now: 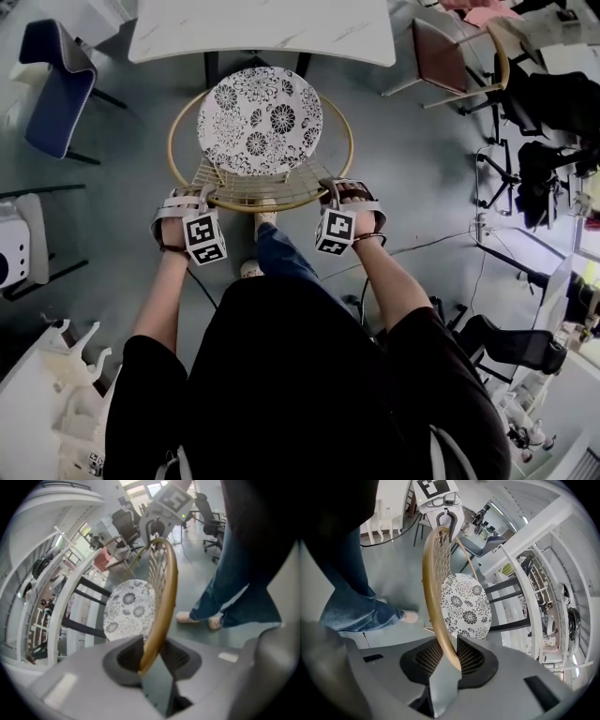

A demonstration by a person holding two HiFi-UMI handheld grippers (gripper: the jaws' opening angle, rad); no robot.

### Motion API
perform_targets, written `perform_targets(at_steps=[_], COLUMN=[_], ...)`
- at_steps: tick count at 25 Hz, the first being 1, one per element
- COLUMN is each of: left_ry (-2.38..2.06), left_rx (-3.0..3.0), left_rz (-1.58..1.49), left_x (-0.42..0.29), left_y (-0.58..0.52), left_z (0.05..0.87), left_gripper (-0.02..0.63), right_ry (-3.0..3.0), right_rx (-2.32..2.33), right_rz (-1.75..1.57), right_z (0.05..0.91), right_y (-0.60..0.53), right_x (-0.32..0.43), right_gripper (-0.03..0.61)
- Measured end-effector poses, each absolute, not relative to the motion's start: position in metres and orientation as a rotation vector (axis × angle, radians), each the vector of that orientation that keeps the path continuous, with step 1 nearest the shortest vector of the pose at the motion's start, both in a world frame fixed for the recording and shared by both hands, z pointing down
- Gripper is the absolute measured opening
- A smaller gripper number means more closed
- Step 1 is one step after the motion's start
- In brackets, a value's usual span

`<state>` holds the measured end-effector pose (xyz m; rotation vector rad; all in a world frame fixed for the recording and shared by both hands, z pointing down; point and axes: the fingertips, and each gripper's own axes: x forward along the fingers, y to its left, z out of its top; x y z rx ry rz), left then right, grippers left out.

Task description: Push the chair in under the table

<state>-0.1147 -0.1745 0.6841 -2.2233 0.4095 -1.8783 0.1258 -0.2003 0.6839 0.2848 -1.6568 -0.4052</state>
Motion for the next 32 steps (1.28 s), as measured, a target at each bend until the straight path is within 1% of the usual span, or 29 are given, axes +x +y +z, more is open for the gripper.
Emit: perform_targets(at_steps=[11, 16, 28, 32], left_ry=[0.373, 0.348, 0.338, 0.360], left_rx=[-2.251, -2.276, -2.301, -2.328], left_rz=[-1.890, -1.877, -1.911, -1.920], left_x=[-0.112, -0.102, -0.104, -0.103], left_y=[-0.222, -0.222, -0.223, -0.223], left_z=[0.683, 0.687, 0.688, 0.688], left_gripper=[0.115, 0.114, 0.118, 0.124], right_ry=[-1.658, -1.659, -1.676, -1.670], right_rx=[0.263, 0.231, 0.227, 0.284], right_rz=[-0.414, -0.427, -0.430, -0.345], right_z=[0.683, 0.685, 0.684, 0.687], right_y=[-0.252, -0.259, -0.261, -0.260], right_x=[0.129, 0.136, 0.135, 0.136], right_gripper=[0.084, 0.084, 0.084, 0.088])
